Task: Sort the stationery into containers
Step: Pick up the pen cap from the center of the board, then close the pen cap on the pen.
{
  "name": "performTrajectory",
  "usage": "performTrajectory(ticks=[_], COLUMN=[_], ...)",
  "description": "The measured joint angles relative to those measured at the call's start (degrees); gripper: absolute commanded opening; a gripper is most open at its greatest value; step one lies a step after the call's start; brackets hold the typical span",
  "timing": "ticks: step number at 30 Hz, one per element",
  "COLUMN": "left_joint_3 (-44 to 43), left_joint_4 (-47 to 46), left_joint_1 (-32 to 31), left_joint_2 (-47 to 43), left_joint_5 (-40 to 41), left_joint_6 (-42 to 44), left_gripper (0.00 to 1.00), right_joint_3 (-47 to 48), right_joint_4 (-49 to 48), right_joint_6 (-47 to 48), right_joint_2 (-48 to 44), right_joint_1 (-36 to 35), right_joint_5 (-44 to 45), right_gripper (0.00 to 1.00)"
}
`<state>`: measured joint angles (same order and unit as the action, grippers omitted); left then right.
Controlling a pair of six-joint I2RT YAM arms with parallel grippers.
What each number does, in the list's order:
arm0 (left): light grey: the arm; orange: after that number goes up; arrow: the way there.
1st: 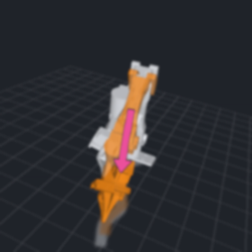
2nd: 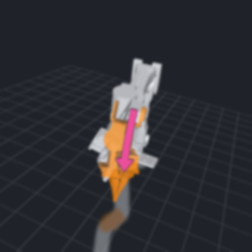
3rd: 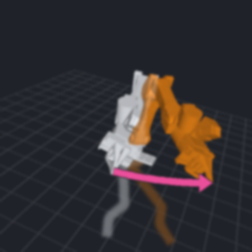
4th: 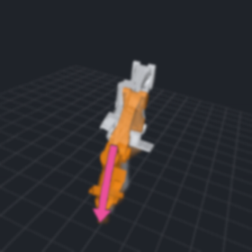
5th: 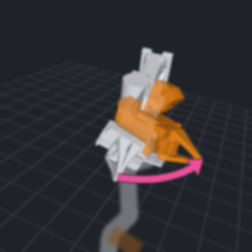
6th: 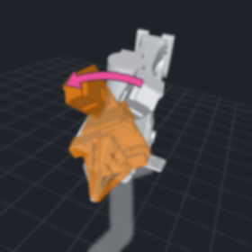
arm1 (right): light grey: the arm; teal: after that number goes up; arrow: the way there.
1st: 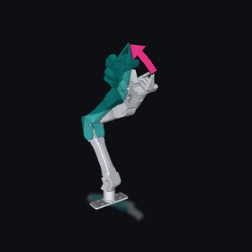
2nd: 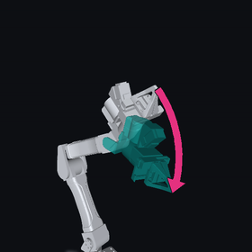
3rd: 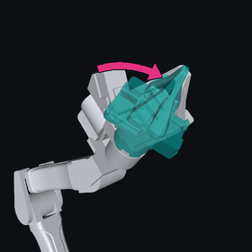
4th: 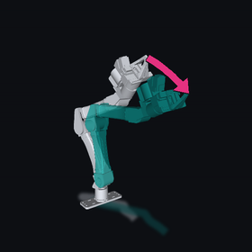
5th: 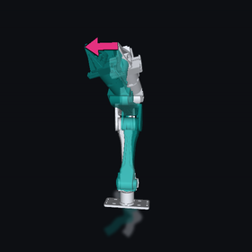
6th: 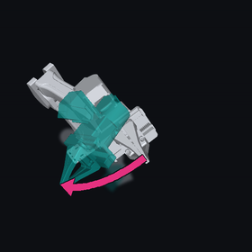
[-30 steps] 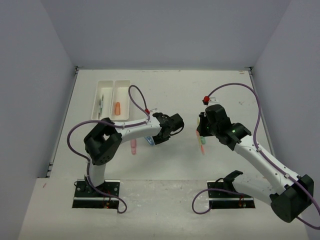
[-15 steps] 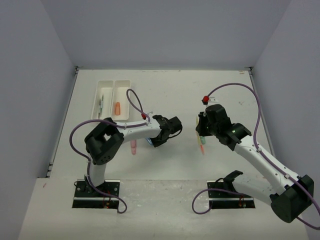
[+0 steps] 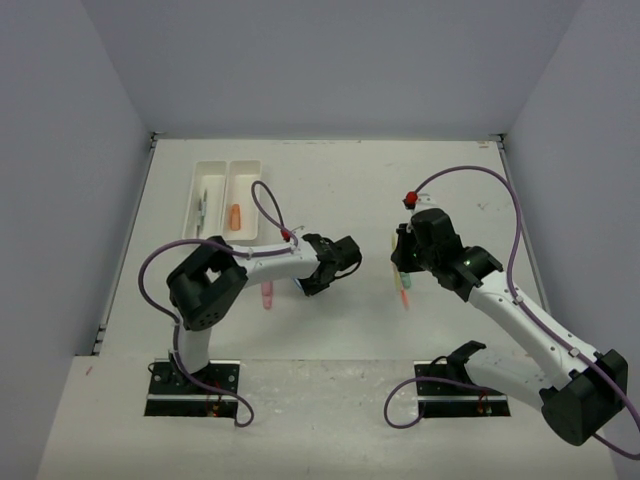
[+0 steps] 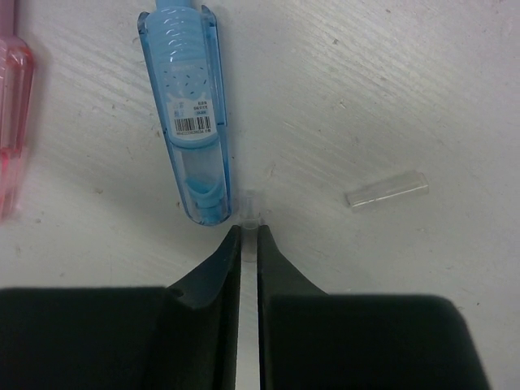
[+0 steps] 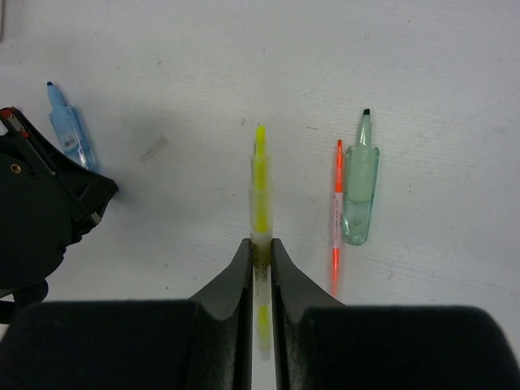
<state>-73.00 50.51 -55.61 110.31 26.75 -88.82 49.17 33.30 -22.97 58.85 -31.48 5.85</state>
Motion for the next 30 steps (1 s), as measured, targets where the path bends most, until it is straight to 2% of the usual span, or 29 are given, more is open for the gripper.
performTrajectory(ticks=[7,11,15,17,20,24,27,30], left_joint_3=[4.0,7.8,11.9,13.5,16.8,26.1,29.5,32.1], left_joint_4=[-4.5,-8.9,-26.4,-37.4,-54.1,-71.4,-80.6,-86.6], left_joint_1=[-0.1,-1.1,-1.5,-0.8,0.8,2.0,1.9,2.0], left_joint_2=[-3.4,-10.6,-26.8,-34.1,-42.3,-50.3,-50.8,-50.2], left_joint_5=[-1.0,-1.0,-3.1,-5.2,-11.4,-22.1,-29.6,-34.6], left_joint_6=[2.3,9.9,29.7,37.6,47.3,52.7,53.4,53.4], left_gripper=[0.0,0.0,0.0,0.0,0.0,0.0,0.0,0.0], right_joint_3=[-1.4,-4.7,-13.4,-19.4,-25.4,-27.0,-26.4,-24.4], right_joint_4=[-2.1,-6.4,-17.3,-24.5,-35.1,-42.7,-46.6,-47.5], right_joint_6=[0.2,0.2,-3.1,-7.2,-12.8,-16.0,-16.5,-16.5], right_joint_2=[-2.6,-7.7,-19.1,-24.8,-28.5,-28.9,-28.8,-27.9], right_joint_1=[0.0,0.0,0.0,-0.1,-1.5,-7.0,-11.0,-12.0], right_joint_5=[-5.2,-12.8,-22.7,-27.7,-32.4,-34.0,-33.9,-33.2], right_gripper=[0.0,0.0,0.0,0.0,0.0,0.0,0.0,0.0])
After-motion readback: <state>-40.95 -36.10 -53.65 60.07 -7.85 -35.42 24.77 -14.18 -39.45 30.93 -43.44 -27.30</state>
